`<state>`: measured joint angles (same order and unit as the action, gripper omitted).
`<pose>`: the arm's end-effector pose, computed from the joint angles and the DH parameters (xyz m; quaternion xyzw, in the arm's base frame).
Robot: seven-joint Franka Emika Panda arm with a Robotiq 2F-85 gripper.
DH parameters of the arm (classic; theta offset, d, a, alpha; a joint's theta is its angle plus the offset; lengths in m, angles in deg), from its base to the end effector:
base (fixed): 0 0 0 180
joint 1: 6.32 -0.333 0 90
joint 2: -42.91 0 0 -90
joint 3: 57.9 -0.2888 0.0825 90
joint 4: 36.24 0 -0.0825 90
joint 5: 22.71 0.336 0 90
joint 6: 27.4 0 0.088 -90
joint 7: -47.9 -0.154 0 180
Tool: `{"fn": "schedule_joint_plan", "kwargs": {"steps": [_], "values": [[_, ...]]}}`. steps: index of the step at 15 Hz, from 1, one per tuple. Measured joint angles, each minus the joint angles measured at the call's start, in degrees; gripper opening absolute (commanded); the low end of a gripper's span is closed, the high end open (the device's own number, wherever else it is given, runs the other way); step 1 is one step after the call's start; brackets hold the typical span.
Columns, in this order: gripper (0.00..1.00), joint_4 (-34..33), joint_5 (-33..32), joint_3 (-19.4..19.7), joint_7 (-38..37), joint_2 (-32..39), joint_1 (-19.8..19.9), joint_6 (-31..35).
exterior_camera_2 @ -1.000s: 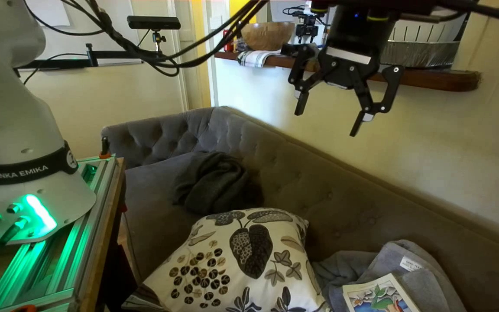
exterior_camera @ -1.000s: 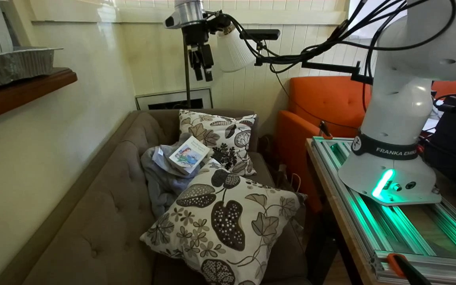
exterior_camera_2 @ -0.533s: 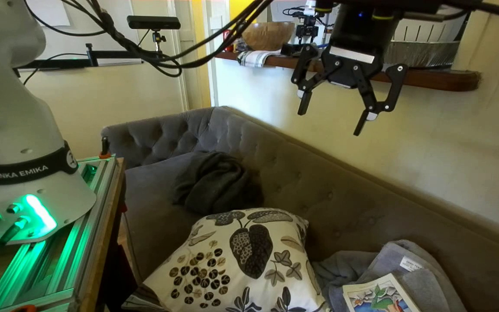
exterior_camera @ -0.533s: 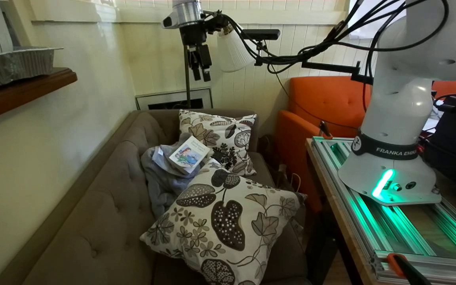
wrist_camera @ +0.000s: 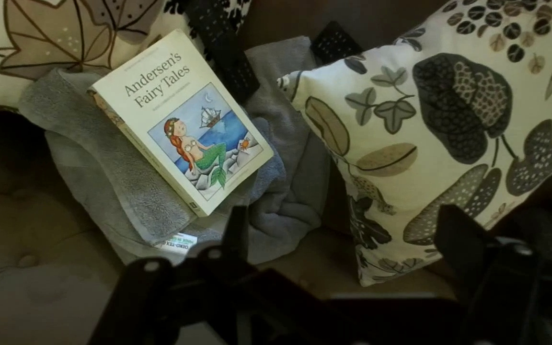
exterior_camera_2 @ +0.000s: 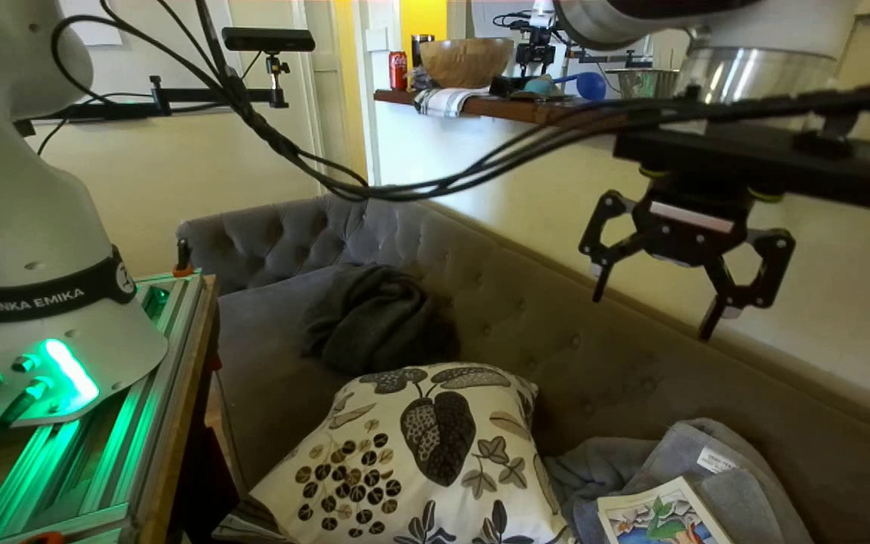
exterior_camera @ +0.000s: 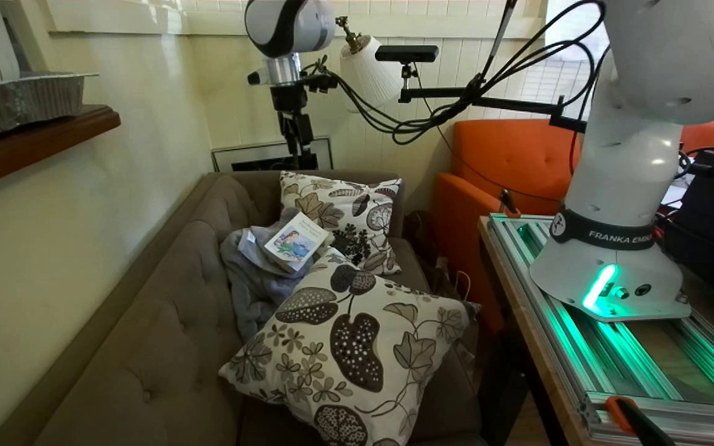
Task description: Put the white book on the countertop.
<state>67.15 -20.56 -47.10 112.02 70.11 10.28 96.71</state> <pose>0.5225 -0.2633 0.2376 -0.9485 -0.3112 0.0567 0.0175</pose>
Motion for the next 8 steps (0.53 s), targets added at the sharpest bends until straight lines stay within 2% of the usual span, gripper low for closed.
{"fn": "schedule_joint_plan", "kwargs": {"steps": [4, 8], "values": [[1.0, -11.1, 0.8, -3.9, 6.7, 10.3, 6.0, -1.3], [1.0, -22.6, 0.8, -5.3, 11.1, 19.2, 9.0, -5.9]]}}
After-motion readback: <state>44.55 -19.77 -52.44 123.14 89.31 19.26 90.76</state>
